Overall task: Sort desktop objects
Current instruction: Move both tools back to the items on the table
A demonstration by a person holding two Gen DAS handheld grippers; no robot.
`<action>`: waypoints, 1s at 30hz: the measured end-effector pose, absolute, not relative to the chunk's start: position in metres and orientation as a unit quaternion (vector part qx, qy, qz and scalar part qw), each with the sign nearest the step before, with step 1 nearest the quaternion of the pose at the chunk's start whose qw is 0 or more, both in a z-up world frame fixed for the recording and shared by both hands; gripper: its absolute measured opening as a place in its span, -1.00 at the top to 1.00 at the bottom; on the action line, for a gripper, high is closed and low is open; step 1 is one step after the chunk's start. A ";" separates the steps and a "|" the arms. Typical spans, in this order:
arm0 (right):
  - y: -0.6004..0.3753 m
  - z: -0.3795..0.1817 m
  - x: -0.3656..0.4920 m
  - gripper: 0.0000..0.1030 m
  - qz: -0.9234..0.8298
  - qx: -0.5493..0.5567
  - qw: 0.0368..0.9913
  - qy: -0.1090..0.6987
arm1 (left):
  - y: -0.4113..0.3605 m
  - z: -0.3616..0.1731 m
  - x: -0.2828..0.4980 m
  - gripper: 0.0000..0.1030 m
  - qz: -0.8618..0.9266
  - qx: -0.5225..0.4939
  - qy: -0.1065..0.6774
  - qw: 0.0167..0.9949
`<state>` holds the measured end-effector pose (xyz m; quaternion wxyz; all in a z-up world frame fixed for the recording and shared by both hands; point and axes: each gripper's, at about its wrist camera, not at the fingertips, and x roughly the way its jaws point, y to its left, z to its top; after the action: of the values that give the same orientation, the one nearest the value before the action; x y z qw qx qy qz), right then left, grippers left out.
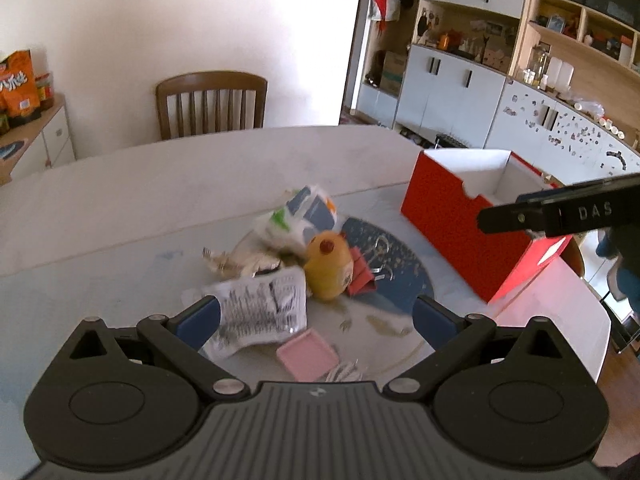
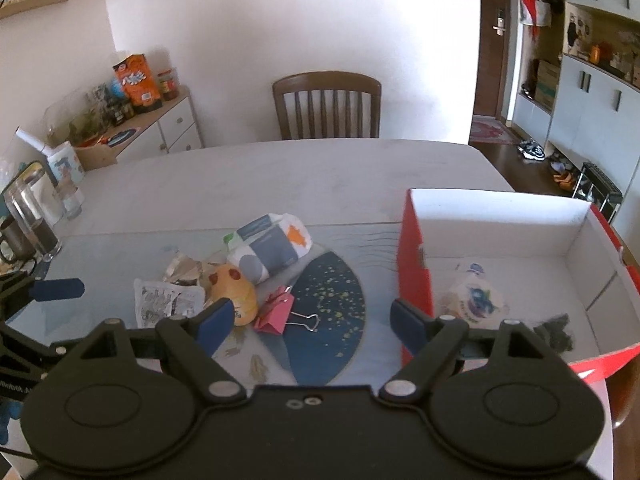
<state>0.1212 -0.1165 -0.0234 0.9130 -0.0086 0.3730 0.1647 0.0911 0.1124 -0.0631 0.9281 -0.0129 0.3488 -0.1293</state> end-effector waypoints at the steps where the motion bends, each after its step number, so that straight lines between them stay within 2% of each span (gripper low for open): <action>1: -0.114 -0.025 0.122 -0.65 0.167 -0.011 0.912 0.374 | 0.114 -0.065 0.090 -0.99 -0.129 -0.012 0.351 0.927; 17: -0.078 -0.064 0.136 -0.65 0.185 -0.050 0.896 0.401 | 0.099 -0.116 0.079 -0.99 -0.162 0.028 0.402 0.901; 30: -0.054 -0.110 0.166 -0.65 0.188 -0.091 0.881 0.426 | 0.084 -0.142 0.090 -0.98 -0.165 0.071 0.403 0.897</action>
<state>0.1659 -0.0537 -0.1100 0.8805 -0.0913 0.4256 0.1876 0.0898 0.0837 -0.1421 0.8972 0.0714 0.4034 -0.1650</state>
